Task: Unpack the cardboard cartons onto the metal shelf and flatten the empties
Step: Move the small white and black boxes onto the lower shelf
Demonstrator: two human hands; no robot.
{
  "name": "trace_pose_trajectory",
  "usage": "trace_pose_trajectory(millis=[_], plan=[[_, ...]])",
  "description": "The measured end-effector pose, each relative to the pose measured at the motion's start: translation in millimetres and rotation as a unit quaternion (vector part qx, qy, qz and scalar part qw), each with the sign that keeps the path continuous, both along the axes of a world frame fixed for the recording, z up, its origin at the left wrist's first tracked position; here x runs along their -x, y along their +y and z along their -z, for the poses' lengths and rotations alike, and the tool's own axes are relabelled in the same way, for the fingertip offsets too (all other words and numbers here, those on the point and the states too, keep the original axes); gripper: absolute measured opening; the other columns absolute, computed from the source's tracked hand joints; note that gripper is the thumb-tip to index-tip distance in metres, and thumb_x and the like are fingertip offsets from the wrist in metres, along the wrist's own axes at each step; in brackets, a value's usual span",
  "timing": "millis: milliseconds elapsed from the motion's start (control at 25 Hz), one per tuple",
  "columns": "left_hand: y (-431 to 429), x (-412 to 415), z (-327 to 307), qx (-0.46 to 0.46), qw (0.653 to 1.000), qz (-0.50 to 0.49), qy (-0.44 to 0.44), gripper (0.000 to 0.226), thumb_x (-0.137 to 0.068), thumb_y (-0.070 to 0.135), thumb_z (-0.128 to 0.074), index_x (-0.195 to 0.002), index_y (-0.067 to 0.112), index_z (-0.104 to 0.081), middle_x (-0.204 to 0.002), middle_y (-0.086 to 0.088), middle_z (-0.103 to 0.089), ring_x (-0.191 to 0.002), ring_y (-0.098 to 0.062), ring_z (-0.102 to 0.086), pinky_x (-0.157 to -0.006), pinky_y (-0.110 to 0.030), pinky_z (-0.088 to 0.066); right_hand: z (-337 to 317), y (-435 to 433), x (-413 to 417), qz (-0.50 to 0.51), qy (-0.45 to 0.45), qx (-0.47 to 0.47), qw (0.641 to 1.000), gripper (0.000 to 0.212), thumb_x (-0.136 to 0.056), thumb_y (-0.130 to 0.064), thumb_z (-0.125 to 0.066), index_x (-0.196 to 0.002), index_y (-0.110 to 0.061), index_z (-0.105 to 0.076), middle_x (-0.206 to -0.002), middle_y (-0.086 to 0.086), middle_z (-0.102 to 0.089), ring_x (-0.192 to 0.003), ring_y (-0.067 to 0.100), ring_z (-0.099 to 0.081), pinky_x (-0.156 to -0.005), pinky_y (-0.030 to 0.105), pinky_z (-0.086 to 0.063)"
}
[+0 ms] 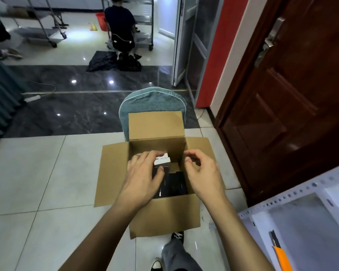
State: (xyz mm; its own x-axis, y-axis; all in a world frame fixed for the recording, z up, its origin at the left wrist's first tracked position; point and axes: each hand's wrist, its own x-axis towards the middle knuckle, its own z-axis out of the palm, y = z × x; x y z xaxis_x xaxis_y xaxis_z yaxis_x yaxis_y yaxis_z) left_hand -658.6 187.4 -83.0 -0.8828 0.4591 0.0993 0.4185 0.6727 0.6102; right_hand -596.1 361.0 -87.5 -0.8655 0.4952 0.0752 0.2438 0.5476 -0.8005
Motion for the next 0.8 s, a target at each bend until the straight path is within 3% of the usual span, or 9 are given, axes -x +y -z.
trace_pose_trajectory(millis=[160,240,600,800], plan=[[7,20,11,0.017,0.998,-0.047,-0.031,0.035,-0.101,0.031,-0.052,-0.135,0.036,-0.048,-0.136,0.014,-0.052,-0.127,-0.009,-0.036,-0.106,-0.034,-0.035,15,10,32,-0.014,-0.009,0.022,1.000,0.019,-0.097,-0.023,-0.060,-0.113,-0.032,-0.068,-0.105,-0.020,-0.066,-0.097,-0.002,-0.059,-0.087,0.025,-0.053],[13,34,18,0.028,0.998,-0.058,-0.026,0.034,-0.100,0.029,-0.053,-0.133,0.033,-0.051,-0.135,0.013,-0.055,-0.126,-0.010,-0.041,-0.108,-0.038,-0.039,22,20,53,-0.018,-0.022,0.037,0.999,0.019,-0.098,-0.024,-0.060,-0.114,-0.031,-0.068,-0.105,-0.018,-0.067,-0.098,-0.002,-0.060,-0.088,0.026,-0.054],[43,87,58,0.078,0.992,-0.082,-0.058,0.034,-0.100,0.031,-0.051,-0.134,0.032,-0.048,-0.135,0.007,-0.055,-0.130,-0.016,-0.038,-0.106,-0.035,-0.032,72,64,120,-0.070,-0.075,0.055,0.993,0.020,-0.099,-0.024,-0.062,-0.118,-0.028,-0.066,-0.107,-0.018,-0.065,-0.091,-0.012,-0.058,-0.071,0.002,-0.044],[47,98,83,0.091,0.987,-0.101,-0.088,0.035,-0.100,0.030,-0.053,-0.135,0.032,-0.049,-0.133,0.008,-0.056,-0.129,-0.016,-0.041,-0.105,-0.034,-0.034,112,73,139,-0.091,-0.101,0.076,0.988,0.021,-0.100,-0.022,-0.061,-0.120,-0.025,-0.067,-0.111,-0.015,-0.068,-0.099,-0.008,-0.060,-0.074,0.002,-0.045]])
